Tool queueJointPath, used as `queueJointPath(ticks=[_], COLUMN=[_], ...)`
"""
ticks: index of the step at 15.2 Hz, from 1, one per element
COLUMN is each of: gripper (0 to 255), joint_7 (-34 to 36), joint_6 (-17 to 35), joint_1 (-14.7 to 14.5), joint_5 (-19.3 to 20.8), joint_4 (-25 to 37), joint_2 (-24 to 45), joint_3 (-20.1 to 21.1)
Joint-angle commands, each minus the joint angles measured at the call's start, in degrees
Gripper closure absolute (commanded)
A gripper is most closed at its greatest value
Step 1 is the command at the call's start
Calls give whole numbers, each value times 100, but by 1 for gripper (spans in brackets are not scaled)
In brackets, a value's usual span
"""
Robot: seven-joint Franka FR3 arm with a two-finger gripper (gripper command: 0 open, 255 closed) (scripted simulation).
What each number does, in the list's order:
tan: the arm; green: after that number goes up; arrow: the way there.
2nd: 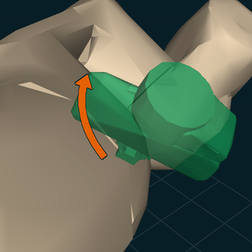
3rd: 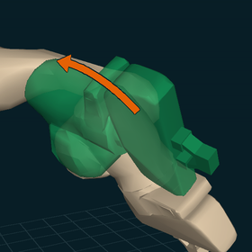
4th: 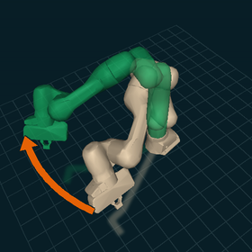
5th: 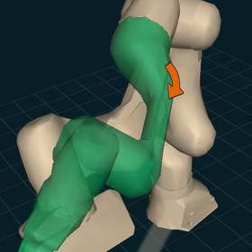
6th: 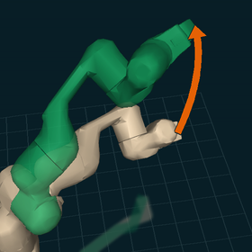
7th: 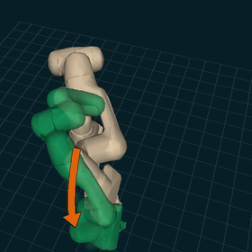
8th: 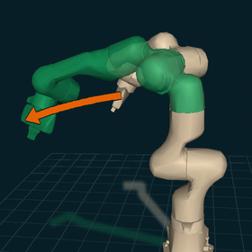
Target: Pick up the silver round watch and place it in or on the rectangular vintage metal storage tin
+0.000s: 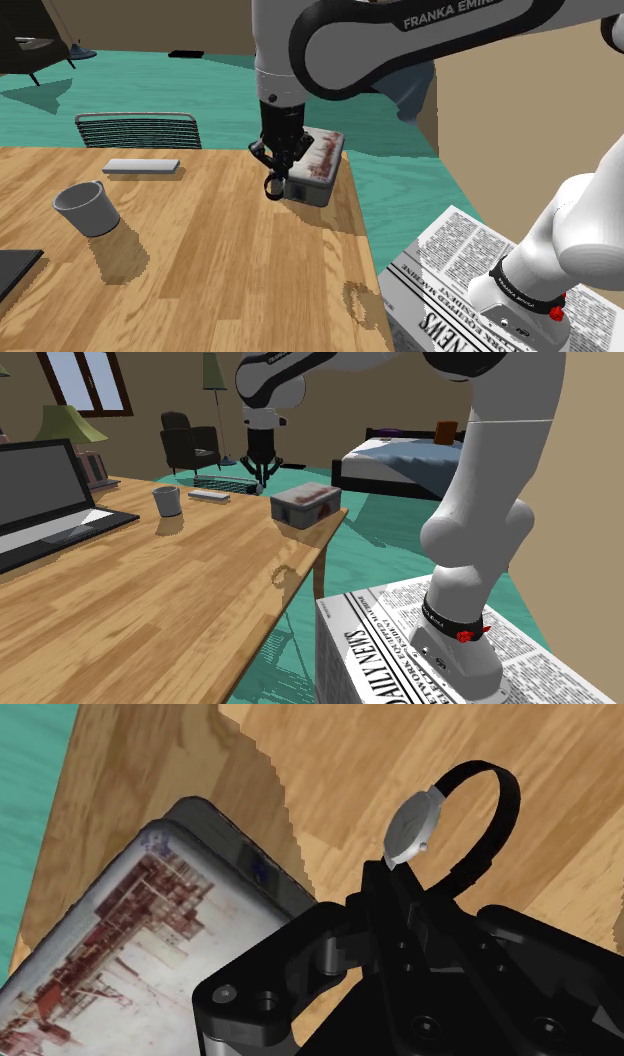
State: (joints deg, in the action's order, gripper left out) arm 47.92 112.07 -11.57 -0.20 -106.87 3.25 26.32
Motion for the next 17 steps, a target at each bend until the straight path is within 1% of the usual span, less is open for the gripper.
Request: queueJointPath(ticks=[1, 4, 11, 17], gripper=[255, 255, 255, 255], joint_7=[-11, -15, -956, -1689], joint_6=[-141, -347, -468, -629], joint_1=[4, 6, 495, 886], joint_5=[-20, -32, -88, -54], joint_4=[99, 282, 376, 726], joint_2=[-43, -69, -74, 148], joint_3=[-1, -1, -439, -789])
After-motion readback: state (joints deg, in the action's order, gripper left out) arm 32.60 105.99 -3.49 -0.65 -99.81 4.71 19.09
